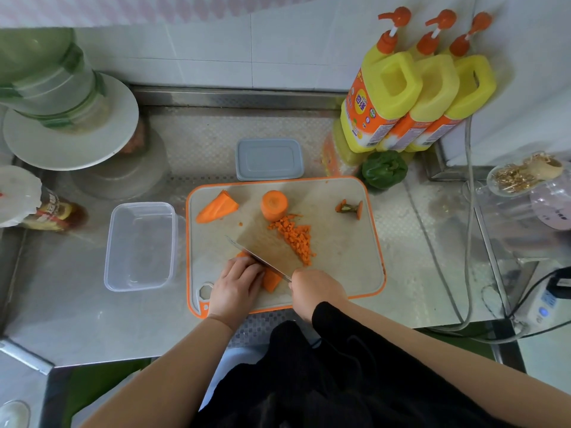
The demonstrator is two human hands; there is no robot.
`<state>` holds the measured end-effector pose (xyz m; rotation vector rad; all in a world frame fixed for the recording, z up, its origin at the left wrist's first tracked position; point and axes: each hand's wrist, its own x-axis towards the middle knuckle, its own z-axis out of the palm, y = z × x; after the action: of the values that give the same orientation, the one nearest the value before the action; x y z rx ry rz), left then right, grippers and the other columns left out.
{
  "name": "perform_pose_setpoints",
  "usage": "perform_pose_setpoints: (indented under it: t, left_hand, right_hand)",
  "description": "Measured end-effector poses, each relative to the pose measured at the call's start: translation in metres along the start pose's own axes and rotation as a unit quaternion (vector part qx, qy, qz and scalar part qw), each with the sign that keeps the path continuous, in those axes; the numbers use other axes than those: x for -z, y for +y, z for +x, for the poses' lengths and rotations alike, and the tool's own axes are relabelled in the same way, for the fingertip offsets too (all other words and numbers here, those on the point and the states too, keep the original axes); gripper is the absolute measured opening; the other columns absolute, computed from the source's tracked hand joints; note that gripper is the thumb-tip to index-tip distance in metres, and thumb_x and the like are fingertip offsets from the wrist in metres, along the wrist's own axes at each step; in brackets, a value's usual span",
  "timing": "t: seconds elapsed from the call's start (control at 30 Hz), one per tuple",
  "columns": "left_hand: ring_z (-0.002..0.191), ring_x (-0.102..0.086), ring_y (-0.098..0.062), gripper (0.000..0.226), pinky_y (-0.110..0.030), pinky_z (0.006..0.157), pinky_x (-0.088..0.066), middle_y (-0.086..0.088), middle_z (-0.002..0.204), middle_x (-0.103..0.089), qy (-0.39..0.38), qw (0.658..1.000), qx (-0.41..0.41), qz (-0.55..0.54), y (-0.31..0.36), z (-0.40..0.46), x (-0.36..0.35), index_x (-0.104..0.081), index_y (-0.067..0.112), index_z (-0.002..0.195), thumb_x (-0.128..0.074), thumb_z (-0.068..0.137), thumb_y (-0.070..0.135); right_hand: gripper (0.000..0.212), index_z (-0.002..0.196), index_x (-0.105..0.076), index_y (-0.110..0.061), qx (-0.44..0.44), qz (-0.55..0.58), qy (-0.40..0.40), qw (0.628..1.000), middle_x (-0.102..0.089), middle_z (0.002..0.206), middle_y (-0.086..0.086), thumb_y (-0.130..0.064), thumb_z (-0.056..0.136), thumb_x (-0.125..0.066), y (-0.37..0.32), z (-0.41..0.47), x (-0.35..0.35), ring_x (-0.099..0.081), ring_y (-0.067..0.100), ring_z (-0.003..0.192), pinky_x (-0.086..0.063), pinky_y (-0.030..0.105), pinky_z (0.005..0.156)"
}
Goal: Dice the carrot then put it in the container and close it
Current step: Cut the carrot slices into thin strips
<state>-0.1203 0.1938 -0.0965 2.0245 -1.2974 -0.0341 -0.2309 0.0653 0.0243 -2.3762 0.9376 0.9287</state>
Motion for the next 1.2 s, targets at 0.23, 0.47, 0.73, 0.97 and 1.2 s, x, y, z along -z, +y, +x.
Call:
perform_pose_setpoints:
  t: [0.23,0.47,0.73,0.97,1.2]
  left_hand:
    - [0.096,-0.059,-0.027,0.023,-0.038,0.08,-0.054,-0.007,0.104,-0.065,0.0,1.0,-0.005,-0.003,-0.002,-0.001,-0.002,-0.072,0.006,0.094,-0.057,0.095,0.023]
    - [0.095,-0.059,-0.027,0.023,-0.039,0.078,-0.055,-0.007,0.103,-0.065,0.006,1.0,-0.01,0.007,-0.001,-0.001,-0.002,-0.072,0.006,0.094,-0.057,0.096,0.023]
    - [0.098,-0.056,-0.024,0.025,-0.038,0.077,-0.056,-0.006,0.104,-0.063,0.001,1.0,0.001,0.024,0.002,-0.003,0.0,-0.07,0.006,0.096,-0.052,0.096,0.023]
    - [0.098,-0.055,-0.024,0.042,-0.039,0.075,-0.056,-0.007,0.104,-0.062,-0.001,1.0,0.004,0.03,-0.001,-0.004,-0.003,-0.07,0.005,0.095,-0.04,0.103,0.033]
    - [0.094,-0.056,-0.025,0.029,-0.038,0.077,-0.053,-0.007,0.103,-0.061,0.02,0.999,-0.003,0.03,-0.001,-0.002,-0.004,-0.071,0.003,0.093,-0.051,0.097,0.024]
  right_hand:
    - [0.021,0.113,-0.055,-0.003,0.006,0.002,-0.02,1.0,-0.064,0.098,0.011,-0.003,0.095,-0.044,-0.001,0.006,0.003,-0.063,0.029,0.088,-0.048,0.035,0.073]
    - [0.02,0.112,-0.053,-0.003,0.018,0.027,-0.002,0.999,-0.064,0.096,0.01,-0.012,0.098,-0.042,0.002,0.007,-0.006,-0.064,0.029,0.088,-0.048,0.034,0.072]
    - [0.034,0.103,-0.057,-0.007,0.023,0.099,0.003,0.995,-0.06,0.092,0.009,-0.038,0.1,-0.043,0.016,0.018,0.011,-0.06,0.029,0.092,-0.044,0.033,0.071]
    - [0.031,0.1,-0.056,-0.008,0.046,0.065,0.042,0.996,-0.051,0.08,0.004,-0.034,0.102,-0.039,0.009,-0.004,0.014,-0.055,0.028,0.077,-0.043,0.035,0.066]
    - [0.014,0.084,-0.051,-0.013,0.013,0.037,0.027,0.999,-0.051,0.071,0.003,-0.013,0.097,-0.046,0.002,-0.008,0.002,-0.059,0.028,0.074,-0.046,0.034,0.062]
